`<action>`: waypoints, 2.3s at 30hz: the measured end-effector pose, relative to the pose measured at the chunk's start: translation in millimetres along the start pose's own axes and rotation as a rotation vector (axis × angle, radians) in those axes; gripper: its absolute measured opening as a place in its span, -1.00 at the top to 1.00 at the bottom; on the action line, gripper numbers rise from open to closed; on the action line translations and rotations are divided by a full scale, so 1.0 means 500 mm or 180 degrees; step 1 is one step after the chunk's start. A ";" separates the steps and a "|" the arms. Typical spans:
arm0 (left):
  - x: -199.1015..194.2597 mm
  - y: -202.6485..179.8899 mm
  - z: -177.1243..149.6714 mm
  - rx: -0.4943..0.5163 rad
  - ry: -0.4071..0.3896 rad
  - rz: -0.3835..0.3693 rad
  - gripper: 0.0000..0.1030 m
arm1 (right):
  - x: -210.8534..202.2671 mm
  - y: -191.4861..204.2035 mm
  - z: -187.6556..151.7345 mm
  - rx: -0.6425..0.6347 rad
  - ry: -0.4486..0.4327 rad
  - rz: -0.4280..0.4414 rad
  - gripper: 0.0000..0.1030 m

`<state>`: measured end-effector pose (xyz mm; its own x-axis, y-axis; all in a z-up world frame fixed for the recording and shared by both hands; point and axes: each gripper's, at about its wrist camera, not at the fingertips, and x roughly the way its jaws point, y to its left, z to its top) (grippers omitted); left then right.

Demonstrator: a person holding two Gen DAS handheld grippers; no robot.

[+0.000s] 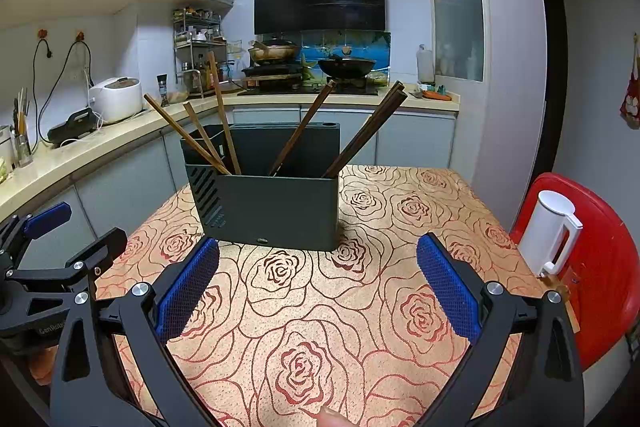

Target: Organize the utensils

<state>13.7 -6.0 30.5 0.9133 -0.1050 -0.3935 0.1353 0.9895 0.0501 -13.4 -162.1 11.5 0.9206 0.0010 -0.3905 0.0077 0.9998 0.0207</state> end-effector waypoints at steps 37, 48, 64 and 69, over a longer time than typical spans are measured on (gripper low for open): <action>0.001 0.007 0.000 -0.0013 0.0003 0.0008 -0.84 | 0.006 0.003 -0.011 0.0039 0.0070 0.0015 -0.87; 0.001 0.011 -0.002 -0.0002 -0.0017 0.0019 -0.84 | 0.007 0.005 -0.012 0.0029 0.0073 0.0017 -0.87; 0.000 0.012 -0.005 -0.0002 0.0000 0.0013 -0.84 | 0.008 0.005 -0.014 0.0022 0.0079 0.0018 -0.87; -0.001 0.015 -0.005 -0.0011 -0.0006 0.0020 -0.84 | 0.008 0.005 -0.013 0.0021 0.0080 0.0018 -0.87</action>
<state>13.3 1.5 28.7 0.9148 -0.0990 -0.3916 0.1283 0.9905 0.0494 -12.4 -159.2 3.9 0.9105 0.0074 -0.4134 0.0051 0.9996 0.0292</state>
